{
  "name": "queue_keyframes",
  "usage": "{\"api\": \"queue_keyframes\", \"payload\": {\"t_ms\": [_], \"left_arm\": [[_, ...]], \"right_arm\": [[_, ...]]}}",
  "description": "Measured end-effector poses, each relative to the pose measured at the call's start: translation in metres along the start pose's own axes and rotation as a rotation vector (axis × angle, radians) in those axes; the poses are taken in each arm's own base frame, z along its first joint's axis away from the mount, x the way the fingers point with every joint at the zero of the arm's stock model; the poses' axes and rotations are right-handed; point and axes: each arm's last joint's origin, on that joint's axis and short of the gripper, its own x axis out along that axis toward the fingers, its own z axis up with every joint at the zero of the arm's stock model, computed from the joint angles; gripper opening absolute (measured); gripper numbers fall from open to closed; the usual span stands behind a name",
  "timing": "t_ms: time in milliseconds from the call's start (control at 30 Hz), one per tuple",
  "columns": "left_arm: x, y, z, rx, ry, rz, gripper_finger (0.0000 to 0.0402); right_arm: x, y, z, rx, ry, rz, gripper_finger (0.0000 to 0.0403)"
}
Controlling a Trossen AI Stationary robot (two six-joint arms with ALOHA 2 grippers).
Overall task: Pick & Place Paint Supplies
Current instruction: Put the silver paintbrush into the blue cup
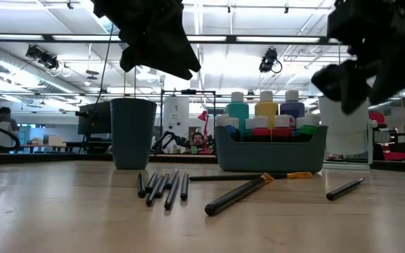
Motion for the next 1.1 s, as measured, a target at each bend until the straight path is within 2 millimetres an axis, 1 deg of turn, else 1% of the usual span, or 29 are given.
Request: {"api": "queue_keyframes", "payload": {"t_ms": [167,333,533,700,833,1033,1100], "left_arm": [[0.000,0.000,0.000,0.000,0.000,0.000,0.0126],[0.000,0.000,0.000,0.002,0.000,0.000,0.0125],[0.000,0.000,0.000,0.002,-0.005,0.005,0.0125],[0.000,0.000,0.000,0.003,-0.006,0.005,0.0125],[0.000,0.000,0.000,0.003,-0.007,0.007,0.0125],[0.000,0.000,0.000,0.003,-0.008,0.008,0.0125],[0.000,0.000,0.000,0.003,-0.009,0.010,0.0125]], "right_arm": [[0.027,0.002,-0.009,0.001,-0.008,0.008,0.0162],[0.047,0.002,-0.018,-0.036,0.072,-0.019,0.0162],[0.062,-0.002,-0.028,-0.063,0.152,-0.095,0.0162],[0.065,-0.002,-0.029,-0.057,0.164,-0.095,0.0153],[0.065,-0.003,-0.028,-0.058,0.158,-0.098,0.0113],[0.066,-0.002,-0.027,-0.059,0.151,-0.076,0.0017],[0.065,-0.002,-0.026,-0.056,0.140,-0.059,0.0007]]}}
